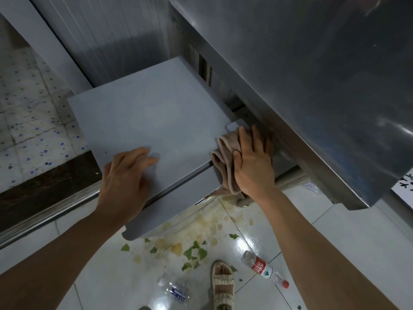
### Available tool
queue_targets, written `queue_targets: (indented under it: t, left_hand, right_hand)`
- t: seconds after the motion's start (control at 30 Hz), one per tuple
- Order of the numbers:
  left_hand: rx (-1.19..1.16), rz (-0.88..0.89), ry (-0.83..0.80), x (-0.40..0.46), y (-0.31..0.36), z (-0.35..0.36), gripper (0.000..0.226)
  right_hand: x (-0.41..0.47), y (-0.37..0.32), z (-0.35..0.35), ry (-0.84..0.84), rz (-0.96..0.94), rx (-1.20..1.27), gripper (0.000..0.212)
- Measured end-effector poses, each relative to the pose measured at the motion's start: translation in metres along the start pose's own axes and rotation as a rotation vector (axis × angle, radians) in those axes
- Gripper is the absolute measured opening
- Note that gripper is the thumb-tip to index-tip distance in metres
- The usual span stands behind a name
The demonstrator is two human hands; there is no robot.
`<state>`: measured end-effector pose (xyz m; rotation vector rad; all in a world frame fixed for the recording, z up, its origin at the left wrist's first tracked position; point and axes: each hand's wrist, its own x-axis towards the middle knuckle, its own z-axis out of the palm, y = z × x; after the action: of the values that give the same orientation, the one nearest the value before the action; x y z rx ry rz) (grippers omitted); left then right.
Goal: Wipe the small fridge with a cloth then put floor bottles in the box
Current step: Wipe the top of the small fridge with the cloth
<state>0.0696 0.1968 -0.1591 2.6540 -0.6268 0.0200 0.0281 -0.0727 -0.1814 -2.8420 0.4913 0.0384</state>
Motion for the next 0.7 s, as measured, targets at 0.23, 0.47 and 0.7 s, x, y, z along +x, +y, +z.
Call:
queue_targets:
  t: [0.23,0.47,0.7]
  left_hand:
    - [0.067,0.026,0.006,-0.027,-0.028,-0.022,0.026]
    - [-0.017,0.008,-0.044,-0.046,-0.035,-0.034,0.053]
    - [-0.177,0.020,-0.091,-0.064,-0.049,-0.036,0.046]
  right_hand:
    - [-0.052,-0.057,0.020,0.086,-0.012,-0.009,0.064]
    - [-0.109,-0.105,0.037,-0.026,-0.405,-0.040,0.061]
    - [-0.032,-0.052,0.017,-0.015,-0.027,-0.237,0.066]
